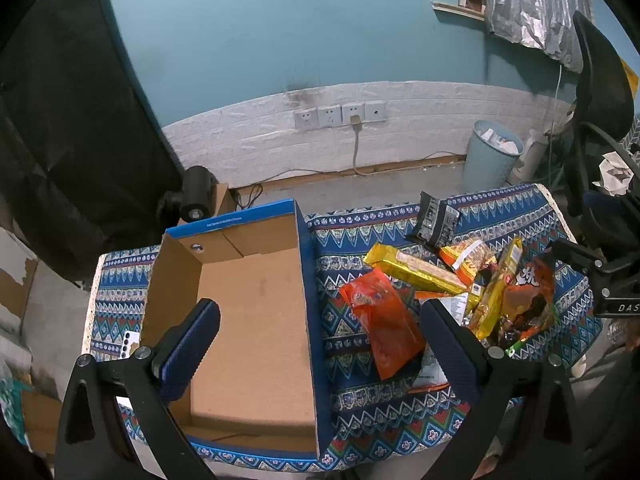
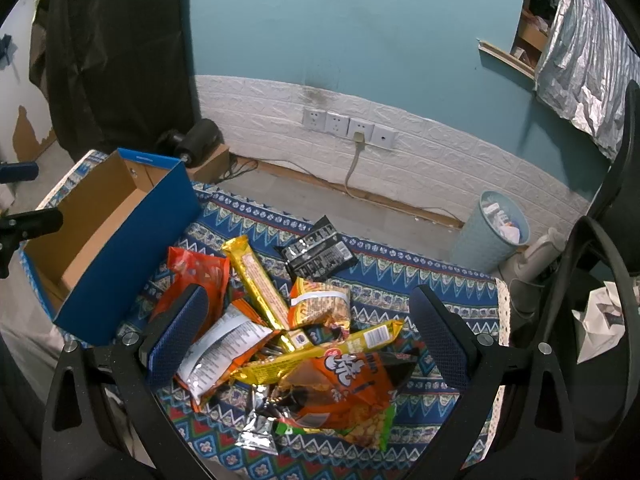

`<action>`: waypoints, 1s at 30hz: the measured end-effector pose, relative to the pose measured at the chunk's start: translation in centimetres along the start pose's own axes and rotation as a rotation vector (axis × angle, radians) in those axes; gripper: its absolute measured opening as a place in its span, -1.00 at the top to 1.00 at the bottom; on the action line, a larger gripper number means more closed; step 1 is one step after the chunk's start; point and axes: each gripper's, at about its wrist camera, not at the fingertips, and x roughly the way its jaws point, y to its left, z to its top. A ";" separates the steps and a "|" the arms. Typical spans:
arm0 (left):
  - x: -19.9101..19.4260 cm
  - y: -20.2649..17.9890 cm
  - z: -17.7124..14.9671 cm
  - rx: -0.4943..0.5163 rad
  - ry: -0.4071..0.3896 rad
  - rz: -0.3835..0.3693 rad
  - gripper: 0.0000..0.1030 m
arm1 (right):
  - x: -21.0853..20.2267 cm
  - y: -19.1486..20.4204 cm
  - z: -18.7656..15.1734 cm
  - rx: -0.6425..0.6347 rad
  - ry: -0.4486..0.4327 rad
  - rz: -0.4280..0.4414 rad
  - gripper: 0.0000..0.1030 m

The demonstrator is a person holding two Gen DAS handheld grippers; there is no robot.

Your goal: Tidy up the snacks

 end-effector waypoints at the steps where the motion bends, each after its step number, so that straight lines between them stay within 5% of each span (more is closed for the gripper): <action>1: 0.0 0.1 -0.1 -0.002 0.000 -0.001 -0.96 | 0.1 0.0 0.0 -0.001 0.000 0.000 -0.92; 30: 0.0 -0.2 -0.2 0.011 0.014 -0.007 -0.96 | -0.1 -0.2 0.3 0.008 0.000 0.002 -0.92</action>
